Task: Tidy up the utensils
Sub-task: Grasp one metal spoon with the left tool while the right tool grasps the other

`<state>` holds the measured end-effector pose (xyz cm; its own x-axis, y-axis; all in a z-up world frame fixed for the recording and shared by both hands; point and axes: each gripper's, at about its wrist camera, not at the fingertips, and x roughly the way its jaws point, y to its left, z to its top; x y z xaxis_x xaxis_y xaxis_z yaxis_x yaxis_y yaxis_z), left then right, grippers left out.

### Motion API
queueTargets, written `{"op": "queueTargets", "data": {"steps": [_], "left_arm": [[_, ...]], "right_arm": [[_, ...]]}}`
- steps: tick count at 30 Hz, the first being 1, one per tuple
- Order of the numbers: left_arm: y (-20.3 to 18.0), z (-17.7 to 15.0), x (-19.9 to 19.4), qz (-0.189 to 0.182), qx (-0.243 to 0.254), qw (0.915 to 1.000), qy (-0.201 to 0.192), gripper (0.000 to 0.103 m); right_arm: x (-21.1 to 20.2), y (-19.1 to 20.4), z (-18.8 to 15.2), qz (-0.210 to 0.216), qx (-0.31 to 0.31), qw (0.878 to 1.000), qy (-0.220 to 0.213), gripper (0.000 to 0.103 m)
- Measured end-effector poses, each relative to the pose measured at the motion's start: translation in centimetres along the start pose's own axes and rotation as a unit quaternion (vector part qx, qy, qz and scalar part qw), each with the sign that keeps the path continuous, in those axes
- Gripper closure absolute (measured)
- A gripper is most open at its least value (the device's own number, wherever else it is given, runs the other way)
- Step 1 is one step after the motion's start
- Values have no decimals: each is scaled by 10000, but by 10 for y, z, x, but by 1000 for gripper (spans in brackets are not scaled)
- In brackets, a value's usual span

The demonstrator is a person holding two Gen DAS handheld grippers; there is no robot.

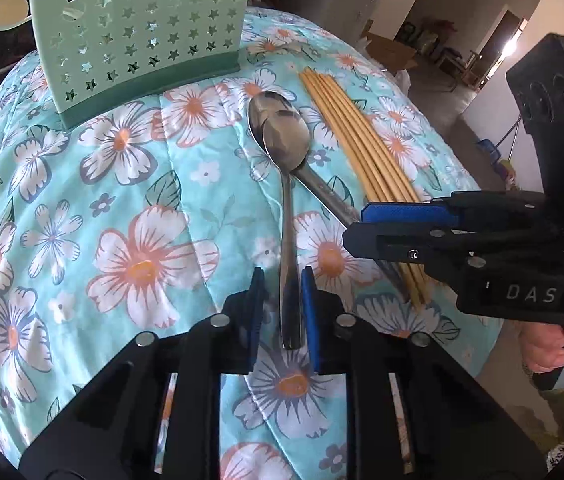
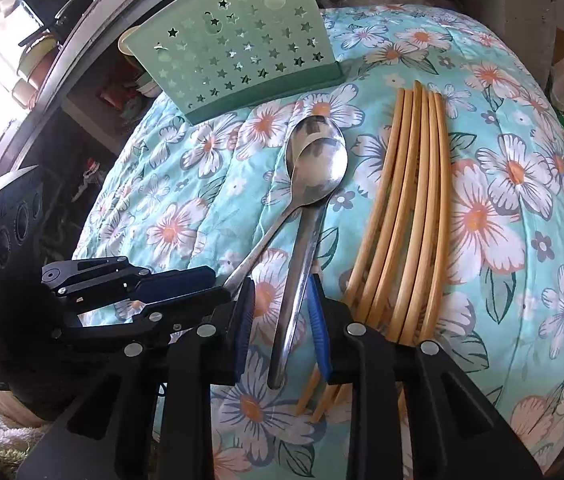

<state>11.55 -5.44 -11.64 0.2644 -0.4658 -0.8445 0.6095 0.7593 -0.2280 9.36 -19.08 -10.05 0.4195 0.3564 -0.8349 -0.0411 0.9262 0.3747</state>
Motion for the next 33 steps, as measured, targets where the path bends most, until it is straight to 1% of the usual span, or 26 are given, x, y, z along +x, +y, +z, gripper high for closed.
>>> {"op": "queueTargets", "data": {"steps": [3,5,6,8,10,11,14,19,22,26,28,31,33], "left_arm": [[-5,3,7,86,69,9999,32,91],[-6,3,6,102,58,9999,22,93],[-3,5,5,90,22,10000,22,95],[-3,4,5,112,-42,9999,-6,95],[-3,3,3,136,-86,9999,-41,96],[-3,3,2,156,-115,9998,-75,99],[0,0,-5,135,-237,9996,-119,100],[16,-9,-20,154,-592,9979,-227,100],[27,-17,-36,254,-820,9956,-379,103],[51,-30,-60,392,-1219,9900,-596,103],[64,-38,-68,482,-1424,9866,-635,103],[77,-47,-75,486,-1653,9829,-644,103],[79,-49,-80,391,-1654,9828,-725,103]], "right_arm": [[7,1,1,-48,-65,9999,86,77],[10,1,2,-81,-98,9998,140,80],[11,1,3,-103,-116,9998,160,81],[14,2,3,-137,-135,9996,192,85],[15,3,3,-155,-162,9996,191,86],[15,2,3,-158,-160,9996,191,86],[13,-1,3,-110,-70,9998,163,87],[8,-2,1,41,54,9999,119,90],[6,3,-3,69,-1,9999,130,91],[6,12,-8,99,-45,9998,176,91],[6,15,-11,140,-43,9997,201,91],[6,21,-15,202,-35,9995,243,91],[6,25,-18,262,-25,9993,279,91]]}}
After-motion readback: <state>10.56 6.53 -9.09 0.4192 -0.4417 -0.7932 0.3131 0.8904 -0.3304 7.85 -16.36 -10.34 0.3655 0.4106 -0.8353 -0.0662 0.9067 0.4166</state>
